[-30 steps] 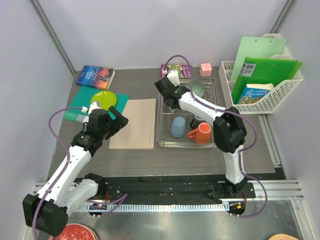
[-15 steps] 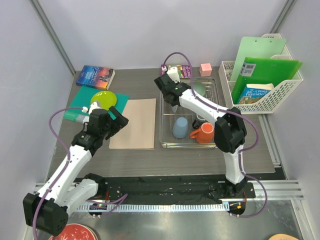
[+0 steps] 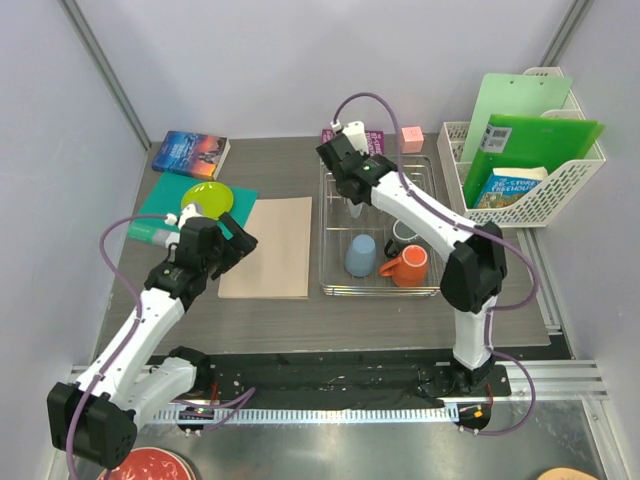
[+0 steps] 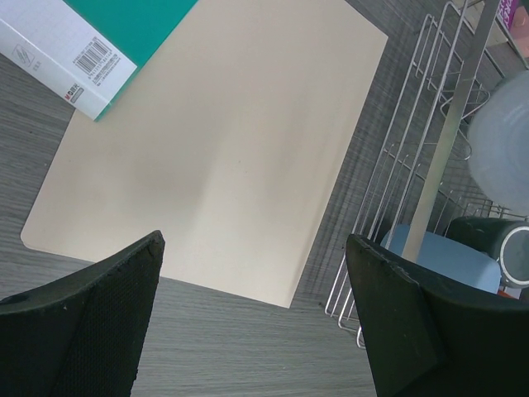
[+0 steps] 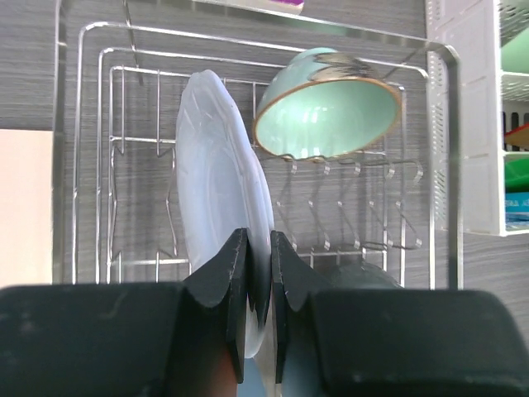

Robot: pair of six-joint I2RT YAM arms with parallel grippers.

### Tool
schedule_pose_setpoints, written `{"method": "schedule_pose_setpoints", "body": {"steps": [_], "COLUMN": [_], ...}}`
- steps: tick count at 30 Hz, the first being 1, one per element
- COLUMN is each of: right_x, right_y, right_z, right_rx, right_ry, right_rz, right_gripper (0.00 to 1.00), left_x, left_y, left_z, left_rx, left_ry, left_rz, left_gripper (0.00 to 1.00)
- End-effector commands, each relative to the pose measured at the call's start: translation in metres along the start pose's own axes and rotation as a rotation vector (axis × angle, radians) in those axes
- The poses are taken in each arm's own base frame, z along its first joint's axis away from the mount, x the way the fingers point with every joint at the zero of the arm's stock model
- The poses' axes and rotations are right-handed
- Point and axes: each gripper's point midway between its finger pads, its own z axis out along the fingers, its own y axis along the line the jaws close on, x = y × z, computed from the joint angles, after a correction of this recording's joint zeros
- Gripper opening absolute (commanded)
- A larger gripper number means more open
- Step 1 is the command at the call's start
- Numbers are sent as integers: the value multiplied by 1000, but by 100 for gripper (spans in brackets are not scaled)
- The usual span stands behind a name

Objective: Unload the mixed dishes from the dish rack
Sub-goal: Pick up the plate from the dish rack.

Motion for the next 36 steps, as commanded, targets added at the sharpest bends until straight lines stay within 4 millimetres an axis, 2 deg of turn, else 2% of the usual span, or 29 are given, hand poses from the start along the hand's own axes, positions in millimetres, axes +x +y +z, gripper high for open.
{"method": "schedule_pose_setpoints", "body": {"steps": [1,6,7,8,9,10,12,13,14,15,16,17,19,20,26,29,36], "right_x": [-61,-55,-60,-47,-54,-59,-52,-54,-49,-47,-46,-41,-30,-34,-21,-12,-16], "right_y": [-31,-47,-53,-49,-49,-46,-41,-33,-32,-27,-20,-13,-3,4,24,31,45], "right_z": [-75,-94,-109,-107,-114,-134,-135,-152,-146,-149,-160,-160,-160,-172,-179,-179,-191], "right_rx": [-122,-146,-183,-208,-257,-366,-459,-580,-611,-662,-747,-798,-866,-954,-1091,-1131,-1268], "right_ry": [-178,-194,-221,-203,-243,-264,-272,-267,-258,-247,-239,-227,-198,-205,-176,-149,-149], "right_rz": [187,227,269,268,321,374,438,478,501,517,523,547,561,572,580,581,604], "right_gripper": [1,1,1,1,1,1,1,1,1,1,1,1,1,1,1,1,1], "left_x": [-3,-3,-4,-6,-8,-10,-14,-14,-20,-24,-20,-25,-21,-26,-17,-13,-4], "left_y": [-7,-8,-10,-12,-18,-22,-39,-47,-57,-61,-73,-85,-100,-114,-146,-153,-157], "left_z": [3,6,5,5,4,3,0,-1,-4,-5,-10,-13,-20,-24,-28,-23,-11], "left_rx": [27,24,28,35,58,77,155,189,233,249,310,368,457,528,716,753,751], "left_ry": [-10,-4,-8,-14,-18,-23,-23,-19,-38,-52,-20,-37,-9,-23,46,76,112], "left_rz": [-19,-24,-25,-28,-29,-33,-30,-28,-28,-29,-24,-30,-28,-27,2,-22,-24], "left_gripper": [89,89,89,89,89,90,94,95,96,97,97,98,100,100,100,100,98]}}
